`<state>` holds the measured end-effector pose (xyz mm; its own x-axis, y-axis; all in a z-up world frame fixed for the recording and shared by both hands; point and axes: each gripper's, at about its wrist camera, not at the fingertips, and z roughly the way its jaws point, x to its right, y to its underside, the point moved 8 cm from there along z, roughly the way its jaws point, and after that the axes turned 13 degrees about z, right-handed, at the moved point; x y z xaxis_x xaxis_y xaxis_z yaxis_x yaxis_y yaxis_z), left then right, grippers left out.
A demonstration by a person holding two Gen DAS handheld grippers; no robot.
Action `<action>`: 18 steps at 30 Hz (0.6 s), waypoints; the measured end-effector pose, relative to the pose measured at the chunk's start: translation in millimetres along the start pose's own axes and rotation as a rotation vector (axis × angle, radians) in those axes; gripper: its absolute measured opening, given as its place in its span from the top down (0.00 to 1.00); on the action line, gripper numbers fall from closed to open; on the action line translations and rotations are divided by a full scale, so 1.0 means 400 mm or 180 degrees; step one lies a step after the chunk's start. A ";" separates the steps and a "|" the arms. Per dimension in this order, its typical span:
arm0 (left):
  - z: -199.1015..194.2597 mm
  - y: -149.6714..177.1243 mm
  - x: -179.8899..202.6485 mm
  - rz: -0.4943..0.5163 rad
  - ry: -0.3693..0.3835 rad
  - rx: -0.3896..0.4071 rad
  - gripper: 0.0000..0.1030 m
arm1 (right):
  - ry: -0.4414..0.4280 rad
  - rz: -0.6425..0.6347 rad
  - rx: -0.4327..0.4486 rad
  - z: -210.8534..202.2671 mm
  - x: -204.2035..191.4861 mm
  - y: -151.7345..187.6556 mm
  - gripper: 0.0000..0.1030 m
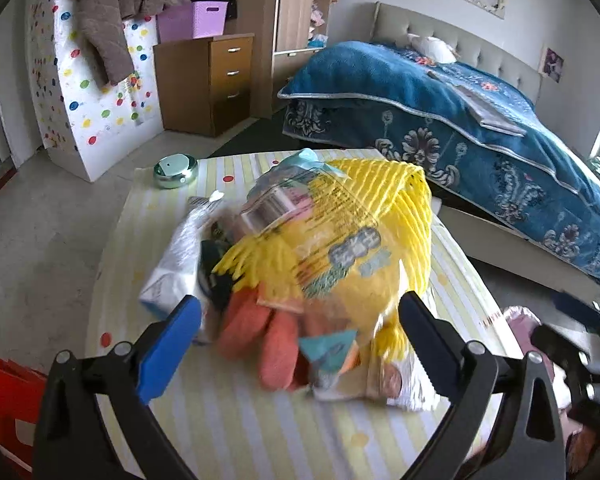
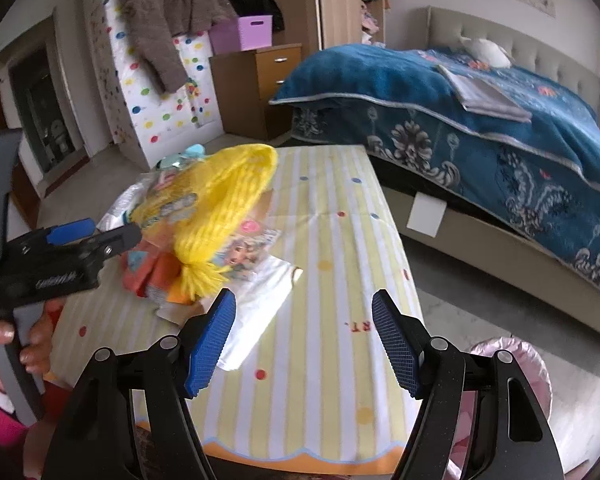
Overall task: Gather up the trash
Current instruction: 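Grasp the clear plastic snack bag with the left gripper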
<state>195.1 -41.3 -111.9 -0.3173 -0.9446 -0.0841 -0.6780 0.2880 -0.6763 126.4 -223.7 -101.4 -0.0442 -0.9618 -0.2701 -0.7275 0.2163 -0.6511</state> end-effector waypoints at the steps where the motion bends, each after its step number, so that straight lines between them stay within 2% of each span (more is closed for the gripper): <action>1: 0.008 -0.009 0.003 -0.0014 -0.0032 -0.0012 0.07 | 0.0001 0.0013 -0.0004 0.001 0.007 0.002 0.31; 7: 0.045 -0.086 0.045 0.0103 -0.0175 -0.0004 0.07 | 0.0007 0.0130 -0.0022 0.010 0.062 0.007 0.31; 11: 0.091 -0.117 0.052 0.0140 -0.0277 -0.0092 0.07 | 0.0021 0.0177 -0.0042 0.019 0.087 0.008 0.31; 15: 0.120 -0.106 0.040 0.0195 -0.0381 -0.0227 0.07 | 0.0037 0.0205 -0.0071 0.023 0.106 0.015 0.31; 18: 0.105 -0.074 0.037 0.0222 -0.0349 -0.0300 0.07 | 0.0041 0.0230 -0.0071 0.020 0.113 0.020 0.31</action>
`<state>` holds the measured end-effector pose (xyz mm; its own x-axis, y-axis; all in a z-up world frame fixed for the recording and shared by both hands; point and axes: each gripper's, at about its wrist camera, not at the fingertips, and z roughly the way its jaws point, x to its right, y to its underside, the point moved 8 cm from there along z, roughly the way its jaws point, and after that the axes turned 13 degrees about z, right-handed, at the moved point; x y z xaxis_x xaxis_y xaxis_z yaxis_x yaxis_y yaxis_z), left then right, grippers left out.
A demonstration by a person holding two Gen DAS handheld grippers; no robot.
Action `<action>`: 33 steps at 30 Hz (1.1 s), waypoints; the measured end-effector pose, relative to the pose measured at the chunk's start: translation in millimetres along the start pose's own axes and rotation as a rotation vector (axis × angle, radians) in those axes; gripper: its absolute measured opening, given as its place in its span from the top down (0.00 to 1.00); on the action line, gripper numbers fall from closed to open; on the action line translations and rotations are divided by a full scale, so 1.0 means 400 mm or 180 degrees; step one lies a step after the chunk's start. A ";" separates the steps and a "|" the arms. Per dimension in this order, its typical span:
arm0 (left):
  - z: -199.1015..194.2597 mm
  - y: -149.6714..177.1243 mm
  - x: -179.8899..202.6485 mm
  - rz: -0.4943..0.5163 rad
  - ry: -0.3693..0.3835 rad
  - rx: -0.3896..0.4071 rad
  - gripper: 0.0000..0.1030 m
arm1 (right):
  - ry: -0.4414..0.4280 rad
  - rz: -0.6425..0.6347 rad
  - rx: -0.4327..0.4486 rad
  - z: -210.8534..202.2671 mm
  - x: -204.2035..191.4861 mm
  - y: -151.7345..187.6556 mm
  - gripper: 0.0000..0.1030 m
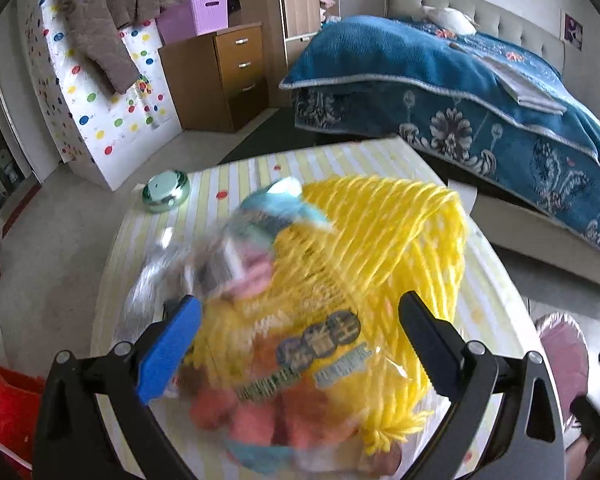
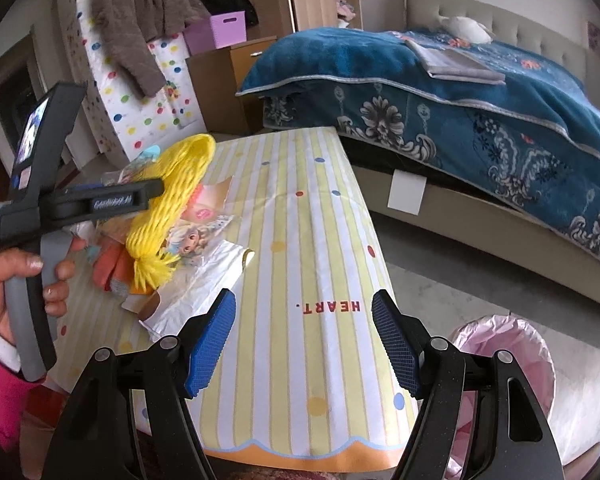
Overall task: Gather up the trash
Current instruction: 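Grasp the clear plastic snack bag with the left gripper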
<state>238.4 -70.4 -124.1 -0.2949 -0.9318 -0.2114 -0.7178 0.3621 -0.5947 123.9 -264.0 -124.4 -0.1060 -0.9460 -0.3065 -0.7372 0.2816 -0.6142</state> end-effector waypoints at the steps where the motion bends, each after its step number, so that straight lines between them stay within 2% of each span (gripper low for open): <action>1: -0.006 0.009 -0.002 -0.0004 0.0029 0.0001 0.07 | -0.0002 0.0007 0.0000 0.000 0.001 0.000 0.30; 9: -0.065 0.143 -0.053 -0.0134 0.0172 -0.0059 0.07 | -0.0074 -0.0027 -0.0012 -0.018 -0.026 0.028 0.29; 14: -0.063 0.190 -0.089 -0.0269 0.0255 -0.0061 0.07 | -0.0103 -0.0061 -0.0005 -0.034 -0.048 0.039 0.29; 18: -0.048 0.204 -0.098 -0.0365 0.0386 -0.0009 0.07 | -0.0097 -0.0080 0.0008 -0.045 -0.055 0.044 0.28; 22: -0.024 0.200 -0.074 -0.0238 0.0520 0.0005 0.07 | -0.0083 -0.0090 -0.0004 -0.050 -0.054 0.050 0.28; 27: 0.006 0.203 -0.060 -0.0146 0.0453 -0.0083 0.07 | -0.0057 -0.0094 -0.0021 -0.052 -0.052 0.058 0.28; 29: -0.004 0.203 -0.054 -0.0140 0.0449 -0.0057 0.17 | -0.0041 -0.0093 -0.0024 -0.052 -0.048 0.060 0.28; 31: -0.019 0.205 -0.048 -0.0099 0.0407 -0.0041 0.32 | -0.0029 -0.0087 -0.0029 -0.052 -0.046 0.061 0.28; 32: -0.028 0.205 -0.046 -0.0065 0.0380 -0.0025 0.36 | -0.0026 -0.0091 -0.0030 -0.051 -0.048 0.062 0.28; 33: -0.032 0.205 -0.045 -0.0054 0.0378 -0.0012 0.46 | -0.0026 -0.0099 -0.0030 -0.052 -0.051 0.063 0.28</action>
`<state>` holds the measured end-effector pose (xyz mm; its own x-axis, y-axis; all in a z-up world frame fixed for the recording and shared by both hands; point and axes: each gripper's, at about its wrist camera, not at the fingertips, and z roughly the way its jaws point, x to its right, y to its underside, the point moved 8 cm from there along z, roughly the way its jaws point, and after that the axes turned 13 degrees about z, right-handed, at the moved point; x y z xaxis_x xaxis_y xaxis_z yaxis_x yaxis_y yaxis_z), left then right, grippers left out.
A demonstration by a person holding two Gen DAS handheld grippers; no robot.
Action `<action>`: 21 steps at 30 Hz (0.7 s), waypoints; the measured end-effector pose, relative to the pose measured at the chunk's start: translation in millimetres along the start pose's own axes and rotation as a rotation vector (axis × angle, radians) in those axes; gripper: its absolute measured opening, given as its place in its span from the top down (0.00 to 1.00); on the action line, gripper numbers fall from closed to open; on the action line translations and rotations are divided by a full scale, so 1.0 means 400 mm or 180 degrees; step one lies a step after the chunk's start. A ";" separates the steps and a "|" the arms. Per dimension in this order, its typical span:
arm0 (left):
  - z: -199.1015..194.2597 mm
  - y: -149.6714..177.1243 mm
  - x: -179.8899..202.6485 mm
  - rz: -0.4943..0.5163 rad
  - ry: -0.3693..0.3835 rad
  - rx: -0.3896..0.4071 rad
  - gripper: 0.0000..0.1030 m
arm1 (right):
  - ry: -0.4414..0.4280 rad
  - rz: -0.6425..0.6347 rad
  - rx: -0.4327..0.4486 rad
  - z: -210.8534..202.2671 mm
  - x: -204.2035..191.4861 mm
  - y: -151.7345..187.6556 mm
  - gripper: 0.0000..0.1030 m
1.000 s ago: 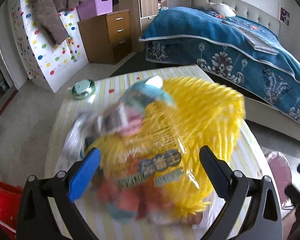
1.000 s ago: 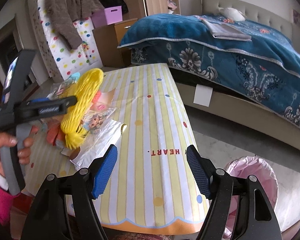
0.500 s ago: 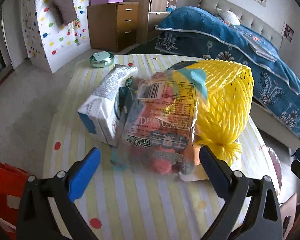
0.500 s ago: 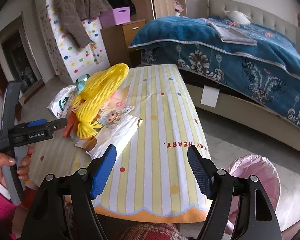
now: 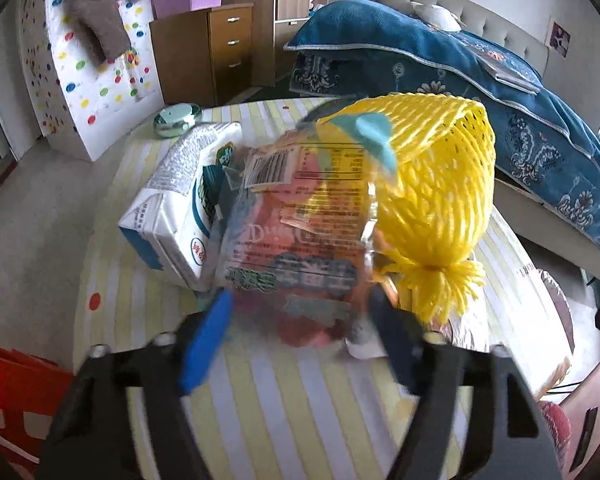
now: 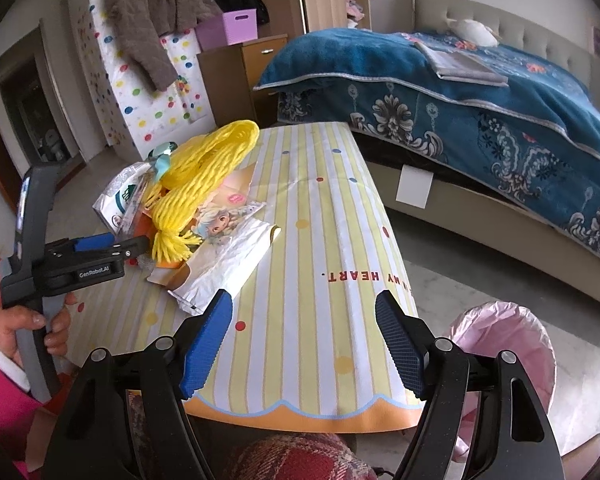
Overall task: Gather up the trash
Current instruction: 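Grasp the clear plastic snack bag with the left gripper, then grasp the yellow mesh fruit net with the right gripper while the left holds the bag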
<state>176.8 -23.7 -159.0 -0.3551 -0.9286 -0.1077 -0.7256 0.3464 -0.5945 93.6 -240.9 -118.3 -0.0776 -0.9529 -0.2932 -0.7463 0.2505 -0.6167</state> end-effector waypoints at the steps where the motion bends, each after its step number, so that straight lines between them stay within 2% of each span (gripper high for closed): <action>1: -0.007 0.004 -0.001 -0.0001 0.0008 0.0013 0.57 | -0.0007 -0.0001 0.0003 0.000 0.002 -0.001 0.28; 2: -0.014 0.005 -0.001 -0.0009 0.0020 0.0024 0.62 | -0.0015 -0.0008 0.0006 -0.001 0.000 0.000 0.28; 4: -0.037 0.004 -0.001 -0.0016 0.0057 0.0070 0.83 | -0.0029 -0.0039 0.0013 -0.005 -0.008 0.004 0.28; 9: -0.152 -0.014 -0.002 0.0000 0.0101 0.0364 0.96 | -0.0064 -0.0110 0.0047 -0.021 -0.031 0.006 0.28; 15: -0.295 -0.029 -0.018 -0.0024 0.0156 0.0740 0.98 | -0.0119 -0.0175 0.0092 -0.042 -0.067 0.004 0.28; 21: -0.338 -0.024 -0.053 -0.0088 0.0077 0.0875 0.98 | -0.0212 -0.0229 0.0140 -0.049 -0.112 -0.017 0.29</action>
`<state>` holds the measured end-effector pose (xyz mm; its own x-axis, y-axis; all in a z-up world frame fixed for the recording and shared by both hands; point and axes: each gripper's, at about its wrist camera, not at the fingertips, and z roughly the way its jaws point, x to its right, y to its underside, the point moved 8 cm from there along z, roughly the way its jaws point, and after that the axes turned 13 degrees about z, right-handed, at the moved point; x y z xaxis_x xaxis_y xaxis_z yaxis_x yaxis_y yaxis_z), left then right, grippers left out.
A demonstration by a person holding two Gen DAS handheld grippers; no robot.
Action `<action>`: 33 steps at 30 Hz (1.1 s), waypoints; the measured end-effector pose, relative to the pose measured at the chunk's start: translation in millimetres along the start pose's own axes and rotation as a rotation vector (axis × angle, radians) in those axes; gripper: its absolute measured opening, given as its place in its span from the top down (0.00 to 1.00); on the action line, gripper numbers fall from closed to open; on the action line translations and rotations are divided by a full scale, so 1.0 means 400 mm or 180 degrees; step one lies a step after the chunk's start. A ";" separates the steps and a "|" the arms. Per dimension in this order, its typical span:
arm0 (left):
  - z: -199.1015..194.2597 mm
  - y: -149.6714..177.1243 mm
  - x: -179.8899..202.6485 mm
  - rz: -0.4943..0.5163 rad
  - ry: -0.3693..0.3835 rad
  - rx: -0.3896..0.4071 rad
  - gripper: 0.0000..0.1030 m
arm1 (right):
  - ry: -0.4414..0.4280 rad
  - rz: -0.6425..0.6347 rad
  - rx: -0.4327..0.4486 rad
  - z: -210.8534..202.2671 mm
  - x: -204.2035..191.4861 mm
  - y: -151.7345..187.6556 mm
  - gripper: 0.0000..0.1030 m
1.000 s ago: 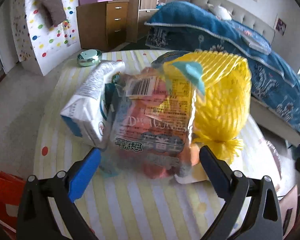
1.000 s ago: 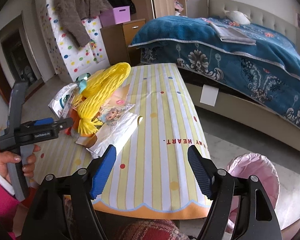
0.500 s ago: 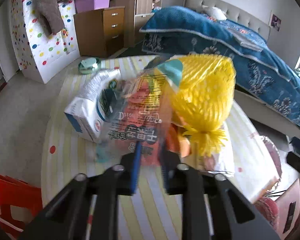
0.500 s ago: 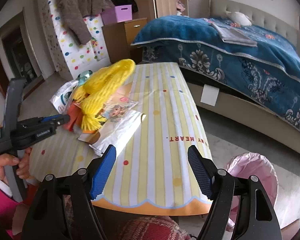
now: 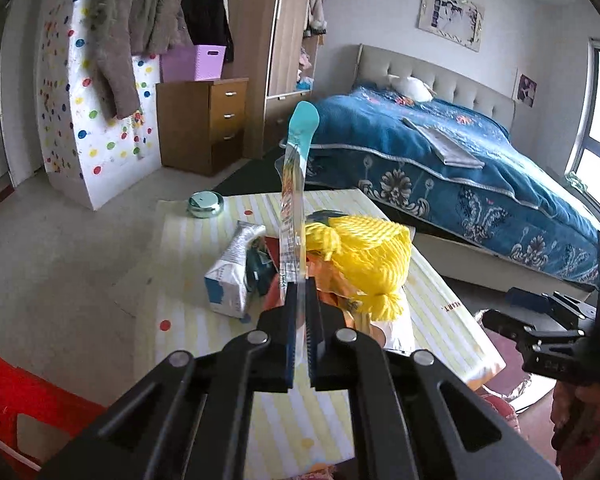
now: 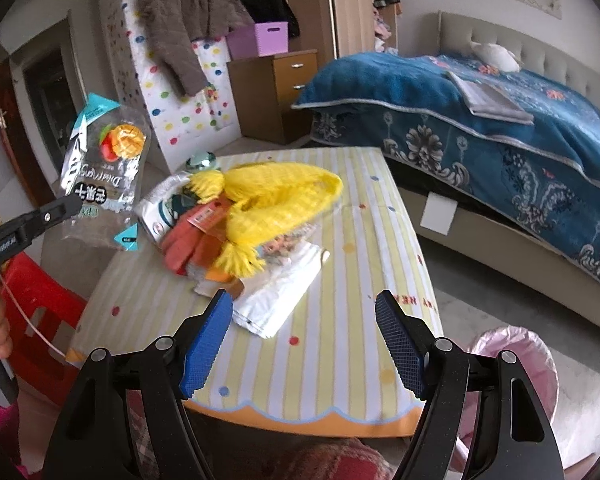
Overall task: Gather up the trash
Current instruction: 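Grasp the yellow mesh fruit net with the right gripper while the left holds the bag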
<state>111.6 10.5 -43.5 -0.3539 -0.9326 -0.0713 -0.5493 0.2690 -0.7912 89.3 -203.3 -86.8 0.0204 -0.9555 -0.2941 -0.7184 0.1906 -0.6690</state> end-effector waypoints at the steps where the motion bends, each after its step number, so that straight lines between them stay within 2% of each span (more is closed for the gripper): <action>1: -0.002 0.003 -0.007 -0.0019 -0.0005 -0.0001 0.98 | -0.0011 -0.0004 0.0010 0.004 -0.007 -0.008 0.31; 2: 0.001 0.005 -0.012 -0.0039 -0.0002 -0.0006 0.98 | -0.0026 -0.0014 0.0017 0.012 -0.016 -0.017 0.39; 4: 0.006 0.008 -0.017 -0.0068 0.0010 -0.0018 0.98 | -0.0008 -0.0037 0.0012 0.027 -0.028 -0.030 0.45; 7: 0.017 0.011 -0.021 -0.0083 0.0037 -0.0027 0.98 | 0.0027 -0.0095 -0.0004 0.065 -0.039 -0.053 0.45; 10: 0.031 0.009 -0.019 -0.0062 0.0074 -0.0022 0.98 | 0.0039 -0.0112 -0.0063 0.093 -0.042 -0.058 0.43; 16: 0.069 -0.004 -0.020 -0.0062 0.0097 -0.0016 0.98 | 0.0054 -0.0212 -0.0178 0.172 -0.057 -0.078 0.29; 21: 0.099 -0.019 -0.033 -0.0093 0.0106 -0.0016 0.98 | 0.0061 -0.0472 -0.0179 0.251 -0.109 -0.115 0.17; 30: 0.148 -0.043 -0.061 -0.0142 0.0106 -0.0021 0.98 | 0.0228 -0.0870 -0.0267 0.384 -0.174 -0.138 0.16; 33: 0.156 -0.036 -0.062 -0.0159 0.0121 -0.0048 0.98 | 0.0407 -0.1057 -0.0250 0.408 -0.181 -0.130 0.25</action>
<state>175.7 14.9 -68.1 -0.3541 -0.9352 -0.0087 -0.5782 0.2263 -0.7839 238.7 -107.4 -142.1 0.1781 -0.9838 0.0214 -0.7386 -0.1480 -0.6577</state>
